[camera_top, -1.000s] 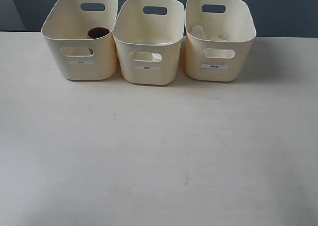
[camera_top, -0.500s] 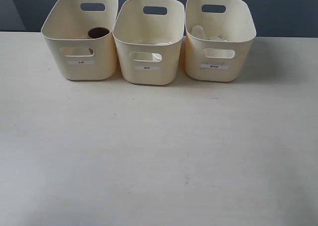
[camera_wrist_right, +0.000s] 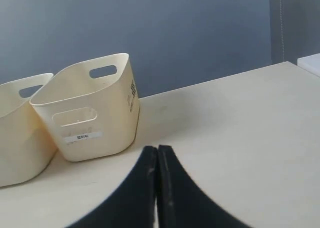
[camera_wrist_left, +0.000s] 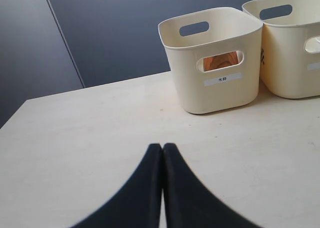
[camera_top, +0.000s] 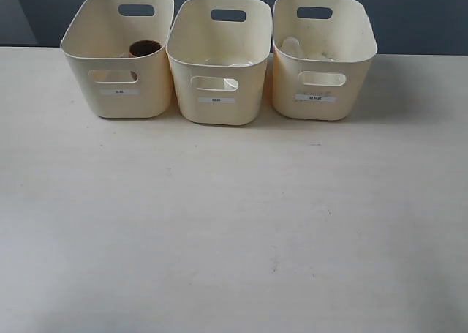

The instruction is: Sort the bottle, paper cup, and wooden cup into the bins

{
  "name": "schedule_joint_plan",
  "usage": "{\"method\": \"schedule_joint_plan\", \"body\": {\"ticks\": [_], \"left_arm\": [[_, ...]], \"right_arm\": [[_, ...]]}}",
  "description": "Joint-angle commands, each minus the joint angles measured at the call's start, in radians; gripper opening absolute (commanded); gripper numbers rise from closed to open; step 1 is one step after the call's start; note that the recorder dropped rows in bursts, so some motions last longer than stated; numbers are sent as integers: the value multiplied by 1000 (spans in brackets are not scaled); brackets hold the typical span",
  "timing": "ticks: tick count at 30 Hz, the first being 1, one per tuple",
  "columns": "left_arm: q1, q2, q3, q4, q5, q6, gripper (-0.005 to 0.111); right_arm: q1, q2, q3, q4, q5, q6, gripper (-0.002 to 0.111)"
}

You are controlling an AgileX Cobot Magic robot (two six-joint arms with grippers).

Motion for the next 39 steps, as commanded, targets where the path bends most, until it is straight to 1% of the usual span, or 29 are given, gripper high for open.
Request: {"method": "schedule_joint_plan", "body": {"ticks": [1,39], "left_arm": [[-3,-5,1,7,-5,-2,0],[-3,-5,1,7,-5,-2,0]], "right_arm": [[-7,-6,2,-78,-52,-6,-1],[-7,-6,2,-80,-57,-6,-1]]}}
